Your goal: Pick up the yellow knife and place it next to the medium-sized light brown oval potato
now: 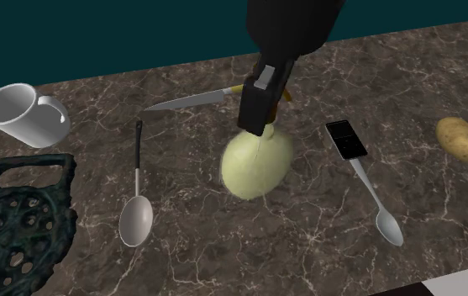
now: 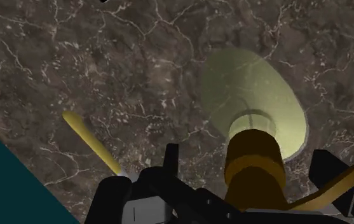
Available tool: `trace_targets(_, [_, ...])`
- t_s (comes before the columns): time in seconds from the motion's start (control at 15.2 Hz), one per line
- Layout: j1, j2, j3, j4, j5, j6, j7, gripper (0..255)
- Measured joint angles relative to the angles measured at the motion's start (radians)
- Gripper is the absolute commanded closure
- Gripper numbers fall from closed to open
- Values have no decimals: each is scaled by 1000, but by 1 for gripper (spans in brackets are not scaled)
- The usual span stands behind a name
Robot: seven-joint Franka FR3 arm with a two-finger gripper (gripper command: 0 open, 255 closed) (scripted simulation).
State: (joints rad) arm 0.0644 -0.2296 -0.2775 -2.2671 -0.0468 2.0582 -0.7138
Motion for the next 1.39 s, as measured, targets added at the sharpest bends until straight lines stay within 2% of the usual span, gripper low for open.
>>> trace_targets(0.07, [3, 48, -12, 24, 6, 18, -48, 0])
trace_targets(0.2, [8, 128, -30, 58, 24, 140, -142, 0])
trace_targets(0.33, [17, 215, -34, 120, 51, 181, -225, 0])
trace_targets(0.4, [17, 249, -35, 148, 72, 187, -269, 0])
trace_targets(0.66, [7, 400, -33, 301, 206, 117, -437, 0])
trace_targets(0.73, [5, 451, -34, 338, 212, 122, -480, 0])
trace_targets(0.92, [2, 591, -17, 434, 171, 125, -587, 0])
trace_targets(1.12, [-15, 700, 8, 541, 172, 114, -674, 0])
trace_targets(1.39, [-23, 741, 18, 542, 179, 152, -702, 0])
